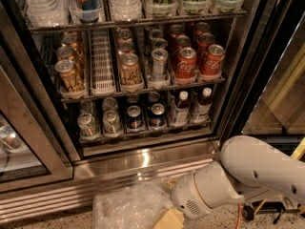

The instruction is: Pick orange can from middle shelf of fridge

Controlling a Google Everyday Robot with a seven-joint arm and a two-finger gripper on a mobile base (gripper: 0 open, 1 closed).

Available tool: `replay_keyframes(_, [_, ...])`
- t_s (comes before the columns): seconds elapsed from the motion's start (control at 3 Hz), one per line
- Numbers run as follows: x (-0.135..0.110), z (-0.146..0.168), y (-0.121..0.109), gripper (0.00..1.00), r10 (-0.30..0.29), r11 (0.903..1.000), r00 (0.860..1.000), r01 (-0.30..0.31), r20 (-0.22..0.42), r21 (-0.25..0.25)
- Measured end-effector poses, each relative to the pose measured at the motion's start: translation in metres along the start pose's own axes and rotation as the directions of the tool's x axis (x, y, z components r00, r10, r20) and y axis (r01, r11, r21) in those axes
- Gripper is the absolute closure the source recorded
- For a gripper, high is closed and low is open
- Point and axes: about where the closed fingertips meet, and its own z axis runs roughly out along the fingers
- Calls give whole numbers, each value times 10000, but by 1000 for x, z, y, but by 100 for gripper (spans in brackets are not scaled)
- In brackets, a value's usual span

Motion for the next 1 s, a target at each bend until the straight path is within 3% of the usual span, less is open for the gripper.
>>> replay_keyframes(0.67, [-15, -1, 7, 0, -718, 9969, 9973, 714, 116, 321])
replay_keyframes(1.0, [-18, 0, 3, 0, -685, 9972, 9972, 675, 303, 321])
